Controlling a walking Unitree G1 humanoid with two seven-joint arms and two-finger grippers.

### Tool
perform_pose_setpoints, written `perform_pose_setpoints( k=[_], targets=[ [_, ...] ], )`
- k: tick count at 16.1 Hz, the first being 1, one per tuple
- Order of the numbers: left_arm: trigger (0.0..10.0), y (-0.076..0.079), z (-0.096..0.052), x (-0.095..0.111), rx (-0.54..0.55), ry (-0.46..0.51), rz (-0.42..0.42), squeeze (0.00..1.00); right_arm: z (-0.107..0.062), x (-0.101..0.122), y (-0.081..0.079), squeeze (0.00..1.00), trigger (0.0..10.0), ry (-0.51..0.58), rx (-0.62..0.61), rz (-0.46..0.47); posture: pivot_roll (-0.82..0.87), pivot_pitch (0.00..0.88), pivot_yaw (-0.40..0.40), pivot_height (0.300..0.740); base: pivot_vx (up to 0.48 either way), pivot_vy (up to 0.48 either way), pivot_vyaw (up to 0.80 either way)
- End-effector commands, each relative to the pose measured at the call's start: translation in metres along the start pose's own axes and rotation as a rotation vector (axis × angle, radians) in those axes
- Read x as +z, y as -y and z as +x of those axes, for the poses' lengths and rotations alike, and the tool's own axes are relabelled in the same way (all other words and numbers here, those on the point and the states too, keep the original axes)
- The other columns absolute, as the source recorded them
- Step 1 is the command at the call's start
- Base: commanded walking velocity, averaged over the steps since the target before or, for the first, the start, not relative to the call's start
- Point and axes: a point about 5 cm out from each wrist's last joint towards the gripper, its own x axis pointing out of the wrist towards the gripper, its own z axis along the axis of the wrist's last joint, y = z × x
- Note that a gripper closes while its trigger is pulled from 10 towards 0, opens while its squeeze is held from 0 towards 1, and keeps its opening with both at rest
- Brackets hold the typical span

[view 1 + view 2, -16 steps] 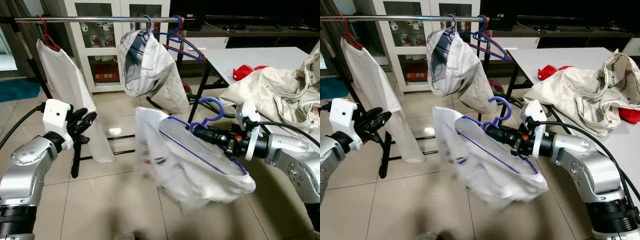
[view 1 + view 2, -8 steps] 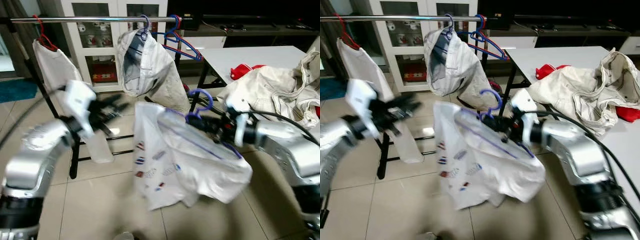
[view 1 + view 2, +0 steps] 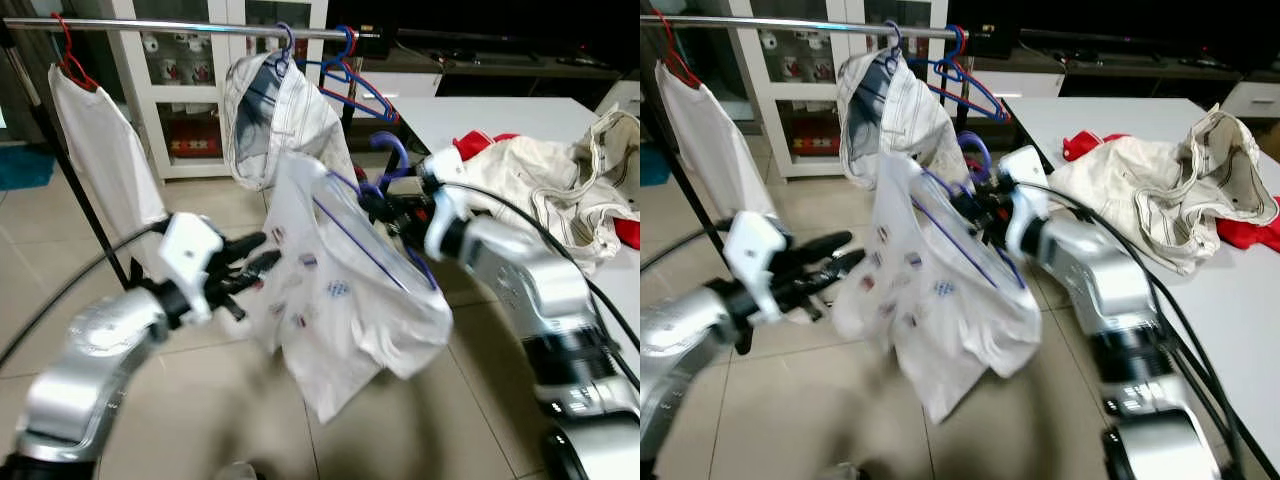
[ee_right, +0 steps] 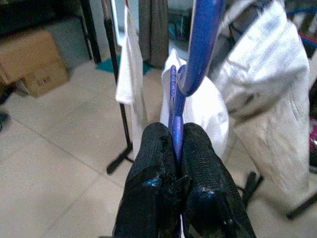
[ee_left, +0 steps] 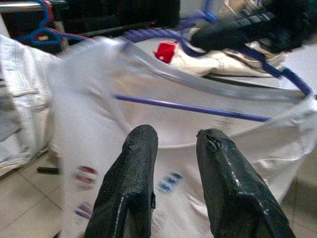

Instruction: Hang hanger

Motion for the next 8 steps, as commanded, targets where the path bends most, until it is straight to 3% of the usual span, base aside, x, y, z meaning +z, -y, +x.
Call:
perform_pose_setpoints(
  k=[1,2,5,6,7,8],
  targets=[
    [10.0,0.009,0.006,0.003,-0.032,0.004,0.007,0.0,-0.003,0.012,0.006,0.0,10.0,0.045,-0.022,0.016,0.08,0.0,-0.109,0.74,0.0,0.0,0.0],
    [10.0,0.014,0.014,0.003,-0.031,0.024,-0.003,1.0,0.001,0.015,0.004,0.0,10.0,0.05,-0.017,0.034,0.08,0.0,-0.111,0.74,0.0,0.0,0.0],
    [10.0,0.021,0.028,-0.004,-0.061,0.024,-0.009,1.0,0.01,0.017,-0.003,0.0,10.0,0.024,-0.007,0.045,0.06,0.0,-0.103,0.74,0.0,0.0,0.0],
    [10.0,0.018,0.033,-0.004,-0.035,0.025,0.003,0.88,0.01,0.014,-0.003,0.0,10.0,0.009,-0.022,0.048,0.07,0.0,-0.104,0.74,0.0,0.0,0.0],
    [10.0,0.015,0.039,-0.001,-0.016,0.047,0.003,0.06,0.01,0.01,-0.002,0.0,10.0,-0.004,-0.048,0.065,0.07,0.0,-0.099,0.74,0.0,0.0,0.0],
    [10.0,0.019,0.048,0.002,-0.054,0.084,-0.029,0.0,0.01,0.009,-0.002,0.0,10.0,-0.005,-0.058,0.078,0.07,0.0,-0.094,0.74,0.0,0.0,0.0]
  ],
)
